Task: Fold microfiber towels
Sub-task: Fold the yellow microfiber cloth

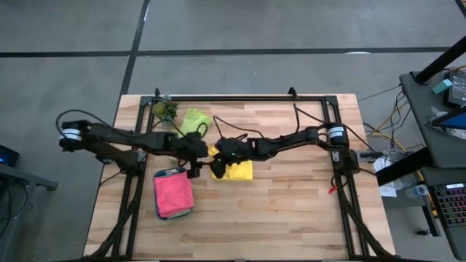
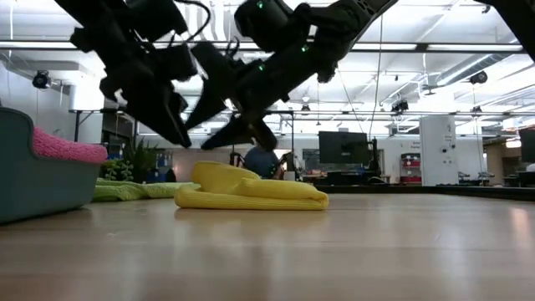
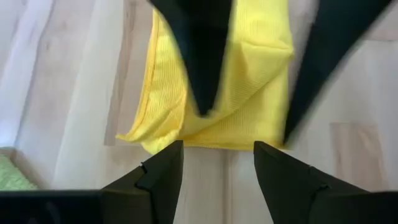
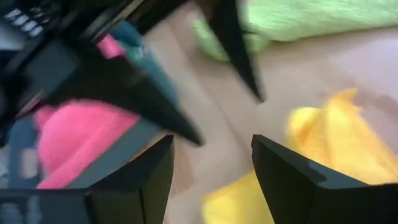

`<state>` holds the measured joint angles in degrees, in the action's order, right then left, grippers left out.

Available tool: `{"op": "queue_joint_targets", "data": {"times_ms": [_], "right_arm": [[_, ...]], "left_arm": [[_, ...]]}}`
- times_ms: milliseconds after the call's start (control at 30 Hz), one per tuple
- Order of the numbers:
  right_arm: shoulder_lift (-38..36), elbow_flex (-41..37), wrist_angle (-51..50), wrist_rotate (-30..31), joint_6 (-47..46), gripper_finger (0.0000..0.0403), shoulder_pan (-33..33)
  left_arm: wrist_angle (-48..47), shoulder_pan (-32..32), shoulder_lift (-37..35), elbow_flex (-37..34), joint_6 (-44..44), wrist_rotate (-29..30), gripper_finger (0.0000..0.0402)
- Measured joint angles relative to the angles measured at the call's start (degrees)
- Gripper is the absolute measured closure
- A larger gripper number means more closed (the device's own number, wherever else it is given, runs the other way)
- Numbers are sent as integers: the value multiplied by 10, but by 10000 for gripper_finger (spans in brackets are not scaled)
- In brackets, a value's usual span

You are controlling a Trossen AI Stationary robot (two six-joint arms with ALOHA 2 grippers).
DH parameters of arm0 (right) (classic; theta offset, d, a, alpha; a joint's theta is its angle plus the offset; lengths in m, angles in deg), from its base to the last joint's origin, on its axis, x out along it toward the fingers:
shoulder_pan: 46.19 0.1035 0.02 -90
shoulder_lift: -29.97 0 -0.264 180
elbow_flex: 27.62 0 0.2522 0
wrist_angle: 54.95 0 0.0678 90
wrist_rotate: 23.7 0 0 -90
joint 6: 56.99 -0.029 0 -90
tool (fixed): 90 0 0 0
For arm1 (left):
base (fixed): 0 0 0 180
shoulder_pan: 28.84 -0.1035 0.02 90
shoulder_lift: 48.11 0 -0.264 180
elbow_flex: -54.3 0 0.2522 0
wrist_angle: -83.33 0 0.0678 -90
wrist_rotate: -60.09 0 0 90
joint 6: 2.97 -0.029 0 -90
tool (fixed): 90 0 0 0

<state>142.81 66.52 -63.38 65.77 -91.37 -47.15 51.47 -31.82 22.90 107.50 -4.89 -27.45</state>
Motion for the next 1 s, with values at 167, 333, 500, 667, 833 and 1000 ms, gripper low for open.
{"op": "queue_joint_targets", "data": {"times_ms": [167, 333, 500, 667, 833, 1000], "right_arm": [[-8, 0, -19, -10, 12, 199, 5], [-39, -8, -56, 14, 59, 200, 24], [-85, -26, -142, 85, 116, 200, 71], [-124, -68, -173, 153, 121, 200, 117], [-168, -127, -166, 156, 125, 200, 151], [-198, -195, -75, 157, 126, 200, 167]], "left_arm": [[0, 0, -40, -1, 0, 0, 221], [44, 0, -55, -4, 1, 0, 221], [152, 0, -16, -5, 15, 0, 221], [219, 0, 63, 6, 25, -4, 221], [217, 0, 153, 40, 31, -4, 221], [219, 0, 228, 90, 32, 68, 221]]}}
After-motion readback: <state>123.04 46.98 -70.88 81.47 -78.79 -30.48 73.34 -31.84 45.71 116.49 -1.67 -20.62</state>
